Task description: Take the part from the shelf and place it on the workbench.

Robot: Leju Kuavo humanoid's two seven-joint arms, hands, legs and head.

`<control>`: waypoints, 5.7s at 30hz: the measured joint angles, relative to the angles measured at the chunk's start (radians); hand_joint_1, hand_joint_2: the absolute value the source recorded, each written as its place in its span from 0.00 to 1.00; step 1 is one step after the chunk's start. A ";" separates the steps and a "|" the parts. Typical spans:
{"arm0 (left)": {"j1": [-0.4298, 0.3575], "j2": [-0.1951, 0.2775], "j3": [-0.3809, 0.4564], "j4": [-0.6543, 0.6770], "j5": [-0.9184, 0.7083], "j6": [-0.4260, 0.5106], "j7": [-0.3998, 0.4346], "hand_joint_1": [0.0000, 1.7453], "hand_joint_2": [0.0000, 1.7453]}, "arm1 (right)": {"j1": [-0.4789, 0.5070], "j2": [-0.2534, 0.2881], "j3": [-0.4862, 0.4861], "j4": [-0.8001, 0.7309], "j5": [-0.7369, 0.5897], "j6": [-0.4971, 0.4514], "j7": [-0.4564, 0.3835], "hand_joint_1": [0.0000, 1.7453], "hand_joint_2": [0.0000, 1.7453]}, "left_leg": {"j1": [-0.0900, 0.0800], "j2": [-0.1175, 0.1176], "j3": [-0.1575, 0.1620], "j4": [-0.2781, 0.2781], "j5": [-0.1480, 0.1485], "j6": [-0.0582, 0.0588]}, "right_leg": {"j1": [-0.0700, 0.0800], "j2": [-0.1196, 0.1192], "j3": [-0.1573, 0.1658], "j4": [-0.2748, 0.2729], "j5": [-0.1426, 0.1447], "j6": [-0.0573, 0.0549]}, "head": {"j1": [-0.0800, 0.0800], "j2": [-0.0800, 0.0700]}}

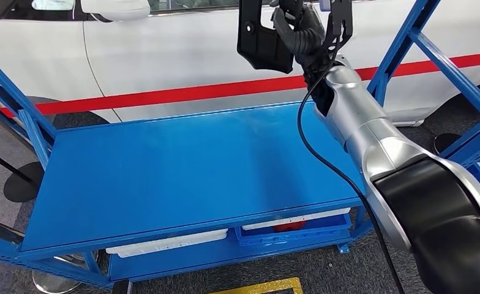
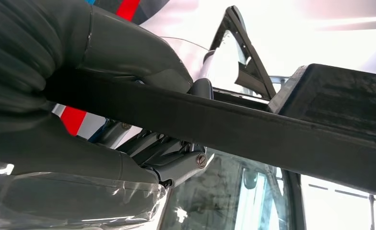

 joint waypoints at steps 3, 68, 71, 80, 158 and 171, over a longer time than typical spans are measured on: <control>-0.002 0.000 0.003 0.000 -0.019 -0.022 0.021 0.00 1.00 | 0.020 -0.006 0.015 -0.002 -0.014 -0.015 -0.041 1.00 1.00 | 0.000 0.000 0.000 0.000 0.000 0.000 | 0.000 0.000 0.000 0.000 0.000 0.000 | 0.000 0.000; -0.003 0.014 0.024 0.000 -0.111 0.002 0.030 0.00 1.00 | 0.383 -0.100 -0.066 -0.377 0.019 0.072 -0.116 1.00 1.00 | 0.014 0.007 -0.102 0.219 -0.077 -0.036 | -0.008 -0.006 0.011 0.020 -0.028 -0.027 | 0.000 0.000; -0.004 0.014 0.024 0.000 -0.111 0.005 0.031 0.00 1.00 | 0.380 -0.096 -0.068 -0.373 0.021 0.081 -0.116 1.00 1.00 | 0.009 0.006 -0.016 0.035 -0.007 -0.022 | -0.003 -0.006 0.009 0.023 -0.028 -0.020 | 0.000 0.000; -0.001 0.013 0.025 0.000 -0.111 0.014 0.034 0.00 1.00 | 0.372 -0.086 -0.073 -0.347 0.027 0.098 -0.111 1.00 1.00 | 0.011 0.007 -0.011 -0.005 0.019 0.014 | -0.008 -0.008 -0.100 0.264 -0.157 0.017 | 0.000 0.000; 0.027 0.003 0.048 -0.003 -0.249 0.180 -0.011 0.00 1.00 | 0.308 0.016 -0.081 -0.136 0.002 0.208 -0.078 1.00 1.00 | 0.012 0.006 -0.106 0.097 -0.017 -0.039 | -0.007 -0.014 0.049 0.005 -0.045 -0.035 | 0.000 0.000; 0.032 0.008 0.046 -0.003 -0.255 0.200 -0.017 0.00 1.00 | 0.337 0.018 -0.065 -0.142 -0.004 0.208 -0.086 1.00 1.00 | 0.007 0.006 0.086 0.008 -0.083 -0.032 | 0.001 -0.014 -0.054 0.022 0.032 -0.023 | 0.000 0.000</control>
